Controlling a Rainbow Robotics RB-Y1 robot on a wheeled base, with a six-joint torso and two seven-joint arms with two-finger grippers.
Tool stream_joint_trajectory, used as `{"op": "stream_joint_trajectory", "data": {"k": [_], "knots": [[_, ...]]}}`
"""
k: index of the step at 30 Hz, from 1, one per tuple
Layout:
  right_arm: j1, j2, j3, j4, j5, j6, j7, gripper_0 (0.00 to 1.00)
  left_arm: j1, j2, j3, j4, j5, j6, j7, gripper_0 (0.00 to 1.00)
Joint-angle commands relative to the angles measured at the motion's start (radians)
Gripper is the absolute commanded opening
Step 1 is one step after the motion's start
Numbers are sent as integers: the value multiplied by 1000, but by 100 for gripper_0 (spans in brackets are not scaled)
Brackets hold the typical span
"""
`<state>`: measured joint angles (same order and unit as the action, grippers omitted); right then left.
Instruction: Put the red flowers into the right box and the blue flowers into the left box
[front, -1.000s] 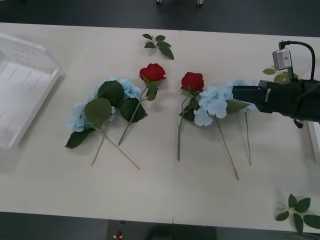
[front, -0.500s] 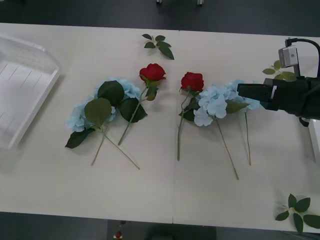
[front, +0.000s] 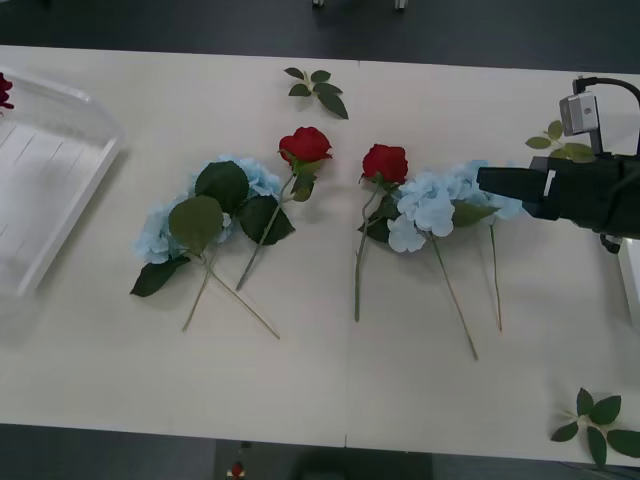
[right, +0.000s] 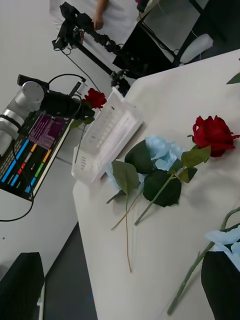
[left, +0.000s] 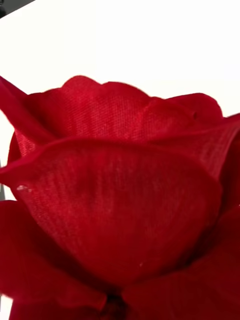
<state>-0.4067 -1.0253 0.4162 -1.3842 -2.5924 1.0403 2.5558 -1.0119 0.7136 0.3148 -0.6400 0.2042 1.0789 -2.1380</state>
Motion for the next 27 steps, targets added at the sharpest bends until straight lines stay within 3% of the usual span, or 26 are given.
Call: {"op": "stream_joint_trajectory", "data": {"k": [1,5,10,16,22,27], "knots": [[-34,-38,4,-3,-17,-5,-37,92,-16,20,3,-90,115,59,0,0],[-38,-39,4,1,-17,-6,-42,92,-14,20,3,-178,351,216,-71,0],[-38,-39,4,1,-17,-6,-45,92,-10,33,6,-179,722,354,-191,0],[-40,-41,4,-1,-18,-5,-48,92,10,32,7,-179,1024,547,-316,0],[-75,-84,4,-1,-18,9,-69,92,85,24,6,-181,1357,627,-451,0],[-113,-118,4,-3,-17,53,-150,92,170,-5,6,-231,1521,648,-567,0]]}}
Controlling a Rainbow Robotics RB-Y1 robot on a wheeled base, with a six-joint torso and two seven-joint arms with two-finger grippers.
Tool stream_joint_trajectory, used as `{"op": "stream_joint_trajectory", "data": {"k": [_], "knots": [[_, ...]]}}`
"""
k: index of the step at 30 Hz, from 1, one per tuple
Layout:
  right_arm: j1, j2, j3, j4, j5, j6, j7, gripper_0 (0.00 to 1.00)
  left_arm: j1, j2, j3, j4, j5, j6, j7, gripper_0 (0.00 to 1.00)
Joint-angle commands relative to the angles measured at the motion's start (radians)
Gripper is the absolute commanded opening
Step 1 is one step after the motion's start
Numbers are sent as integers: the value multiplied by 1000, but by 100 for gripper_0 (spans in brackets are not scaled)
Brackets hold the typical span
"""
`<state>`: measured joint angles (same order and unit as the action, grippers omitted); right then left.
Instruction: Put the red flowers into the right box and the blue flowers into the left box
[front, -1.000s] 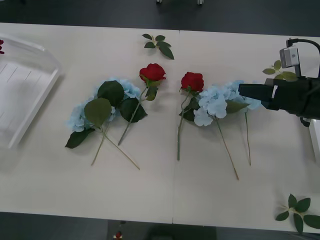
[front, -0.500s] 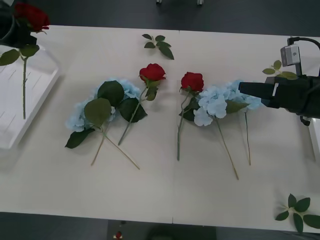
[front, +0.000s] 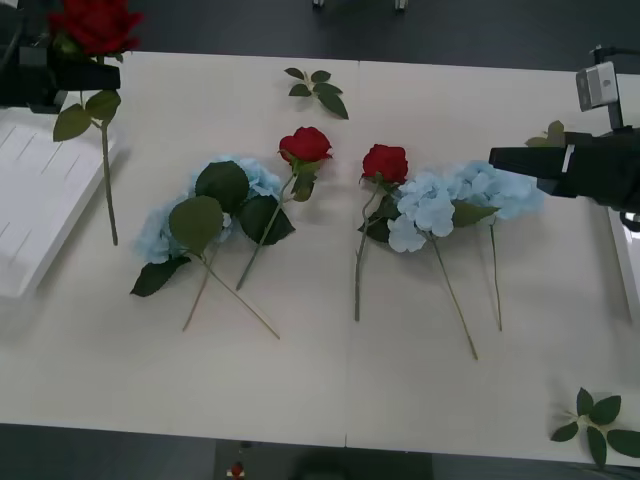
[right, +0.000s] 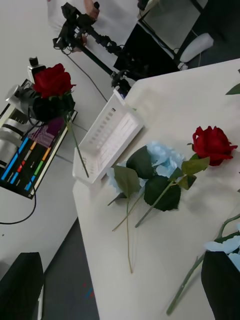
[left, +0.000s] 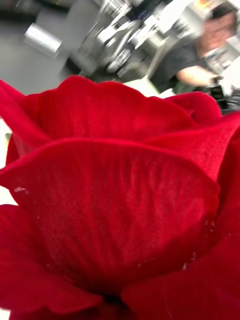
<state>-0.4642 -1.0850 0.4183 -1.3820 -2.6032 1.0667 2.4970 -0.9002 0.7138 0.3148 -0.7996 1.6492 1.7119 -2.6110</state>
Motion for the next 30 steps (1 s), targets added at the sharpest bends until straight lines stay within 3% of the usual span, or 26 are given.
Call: {"op": "stream_joint_trajectory", "data": {"k": [1,8,12,16,25,30], "knots": [[-59,-64,2,-6,-8,29,-93,92,86,-11,6,-110,100,9,-94,0],[-56,-47,14,-9,-3,25,-92,92,230,-19,-33,-357,199,-74,-94,0],[-56,-9,71,-9,0,-39,-75,93,322,-16,-118,-501,297,-187,-94,0],[-56,3,83,-17,2,-53,-59,100,388,-16,-200,-633,347,-324,-86,0],[-45,3,85,-54,26,-18,-41,100,458,-17,-505,-848,446,-726,-73,0],[-40,3,88,-52,26,58,-36,100,458,-48,-622,-908,445,-870,-75,0]]}}
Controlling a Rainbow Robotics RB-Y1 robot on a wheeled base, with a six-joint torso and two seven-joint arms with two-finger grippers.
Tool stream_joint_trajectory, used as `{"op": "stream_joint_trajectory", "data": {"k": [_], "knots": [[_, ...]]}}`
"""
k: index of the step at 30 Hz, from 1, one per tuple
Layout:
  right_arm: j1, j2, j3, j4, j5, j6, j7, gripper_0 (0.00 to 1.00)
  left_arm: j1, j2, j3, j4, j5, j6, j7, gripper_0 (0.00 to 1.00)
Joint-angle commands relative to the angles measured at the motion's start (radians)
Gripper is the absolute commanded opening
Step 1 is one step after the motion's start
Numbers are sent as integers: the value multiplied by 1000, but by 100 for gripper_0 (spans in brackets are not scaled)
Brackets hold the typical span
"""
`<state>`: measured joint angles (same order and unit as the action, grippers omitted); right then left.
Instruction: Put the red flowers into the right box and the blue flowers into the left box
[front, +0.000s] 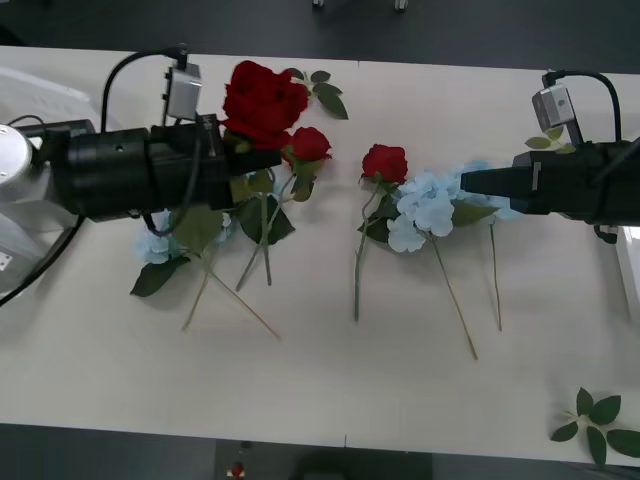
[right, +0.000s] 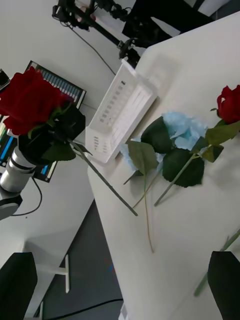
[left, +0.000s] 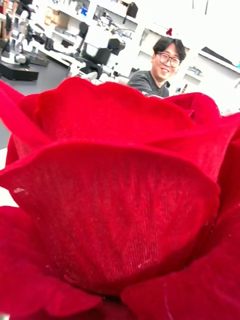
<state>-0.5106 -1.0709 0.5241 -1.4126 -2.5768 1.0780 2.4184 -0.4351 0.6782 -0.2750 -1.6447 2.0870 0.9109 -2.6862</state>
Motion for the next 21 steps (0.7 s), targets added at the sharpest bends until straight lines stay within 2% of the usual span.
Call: {"op": "stream_joint_trajectory", "data": {"k": [1,9,14,21], "knots": [[9,-9,-18,-22,0,65,42,100,-13,-20,-55,-70,8,-86,0,0],[32,52,27,-22,7,120,70,100,-77,-71,-193,-93,8,-215,8,0],[35,146,91,6,-3,99,189,100,-128,-100,-283,-93,11,-319,16,0],[37,238,111,37,-6,48,229,100,-171,-147,-372,-93,10,-423,16,0]]}}
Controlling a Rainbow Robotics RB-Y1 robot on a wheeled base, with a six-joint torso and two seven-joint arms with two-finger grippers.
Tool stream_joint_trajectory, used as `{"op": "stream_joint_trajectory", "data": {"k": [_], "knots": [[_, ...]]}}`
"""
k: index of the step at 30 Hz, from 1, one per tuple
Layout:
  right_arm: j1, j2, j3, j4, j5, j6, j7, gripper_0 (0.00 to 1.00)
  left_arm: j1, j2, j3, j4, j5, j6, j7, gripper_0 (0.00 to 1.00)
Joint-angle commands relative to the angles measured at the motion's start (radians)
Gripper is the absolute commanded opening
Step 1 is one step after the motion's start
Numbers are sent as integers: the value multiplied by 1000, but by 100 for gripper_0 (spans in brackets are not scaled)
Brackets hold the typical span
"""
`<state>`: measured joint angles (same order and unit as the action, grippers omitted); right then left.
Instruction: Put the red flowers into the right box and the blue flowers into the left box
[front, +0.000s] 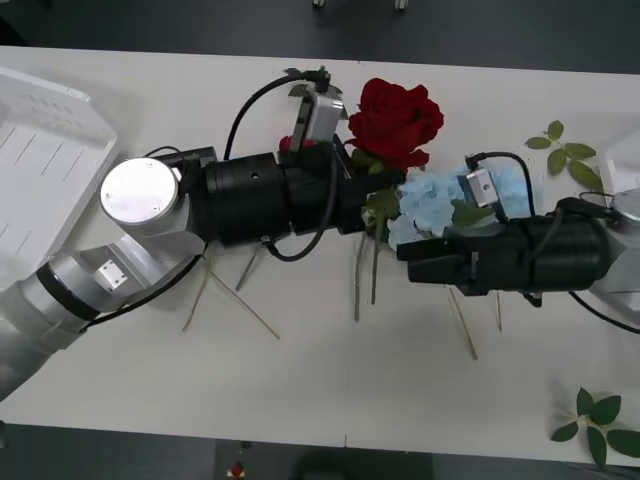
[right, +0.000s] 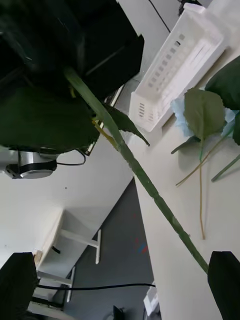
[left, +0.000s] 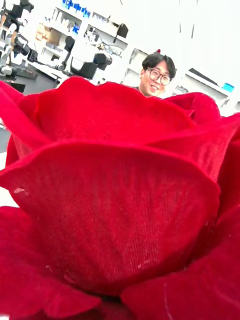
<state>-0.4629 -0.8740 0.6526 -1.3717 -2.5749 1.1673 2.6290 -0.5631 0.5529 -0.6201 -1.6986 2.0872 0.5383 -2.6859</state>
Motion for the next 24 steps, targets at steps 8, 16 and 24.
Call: {"op": "stream_joint_trajectory", "data": {"k": [8,16,24], "knots": [[-14,101,-16,-4,4,-166,43,100,-77,-53,-84,-38,8,-95,14,0],[-14,92,-16,-4,4,-172,55,0,-80,-65,-92,-38,8,-95,14,0],[-14,81,-16,-4,4,-175,59,0,-80,-65,-95,-38,8,-95,17,0]]}}
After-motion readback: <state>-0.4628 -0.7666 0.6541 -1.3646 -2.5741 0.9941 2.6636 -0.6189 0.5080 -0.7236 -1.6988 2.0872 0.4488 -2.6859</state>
